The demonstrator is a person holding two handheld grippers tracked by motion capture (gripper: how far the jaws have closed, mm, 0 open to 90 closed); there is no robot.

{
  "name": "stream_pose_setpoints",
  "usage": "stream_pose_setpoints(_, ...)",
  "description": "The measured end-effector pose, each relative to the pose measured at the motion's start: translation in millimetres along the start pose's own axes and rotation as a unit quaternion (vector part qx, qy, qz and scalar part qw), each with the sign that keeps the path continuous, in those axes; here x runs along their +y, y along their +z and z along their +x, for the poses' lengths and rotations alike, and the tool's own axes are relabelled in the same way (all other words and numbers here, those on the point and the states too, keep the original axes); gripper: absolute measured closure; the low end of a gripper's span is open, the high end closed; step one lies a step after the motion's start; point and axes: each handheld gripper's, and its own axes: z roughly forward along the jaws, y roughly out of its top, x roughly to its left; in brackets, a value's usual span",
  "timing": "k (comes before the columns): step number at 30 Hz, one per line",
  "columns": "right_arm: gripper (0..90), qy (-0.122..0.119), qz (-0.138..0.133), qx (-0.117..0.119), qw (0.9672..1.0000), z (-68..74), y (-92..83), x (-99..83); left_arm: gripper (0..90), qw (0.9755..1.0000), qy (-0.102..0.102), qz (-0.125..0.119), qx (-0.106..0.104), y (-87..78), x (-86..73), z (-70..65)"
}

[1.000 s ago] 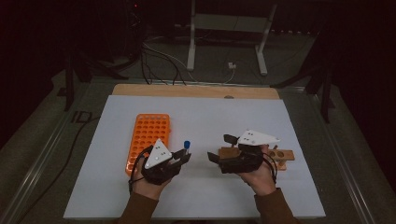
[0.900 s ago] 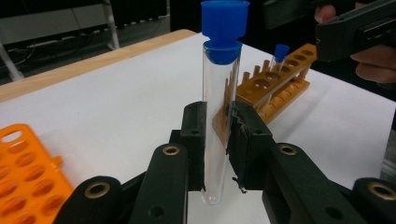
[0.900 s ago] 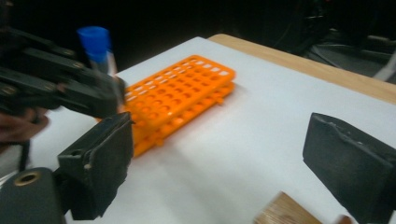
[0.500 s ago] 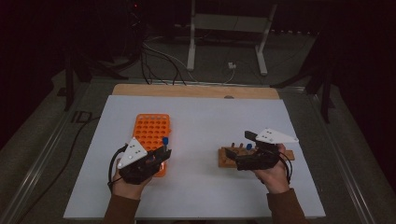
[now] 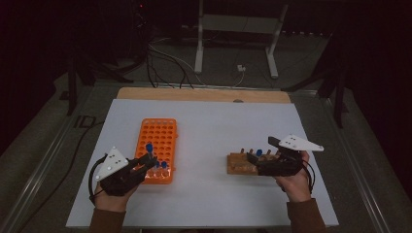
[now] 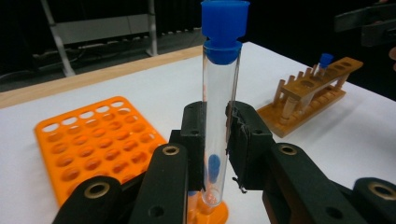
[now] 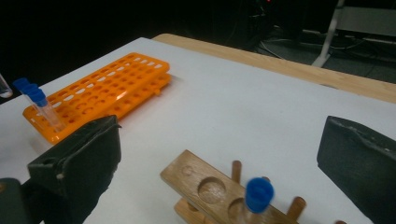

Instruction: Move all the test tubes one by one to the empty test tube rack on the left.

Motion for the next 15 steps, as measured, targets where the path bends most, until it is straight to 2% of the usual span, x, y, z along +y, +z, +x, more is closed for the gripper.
stream_pose_setpoints(3, 0.0, 0.002, -0.002, -0.005, 1.0, -3.3, -3.2, -2.1, 76.9, 0.9999, -0.002, 0.001, 0.014, -5.4, -3.3, 4.5)
stream_pose_setpoints(8, 0.0, 0.006, -0.005, -0.013, 0.9999, -8.3, -8.7, -6.5, 76.9, 0.9996, -0.013, -0.003, 0.026, -12.6, -10.1, 12.5)
stream_pose_setpoints(15, 0.0, 0.011, -0.009, -0.021, 0.9997, -13.6, -15.4, -10.9, 76.9, 0.9987, -0.014, 0.004, 0.049, -11.7, -22.2, 22.9)
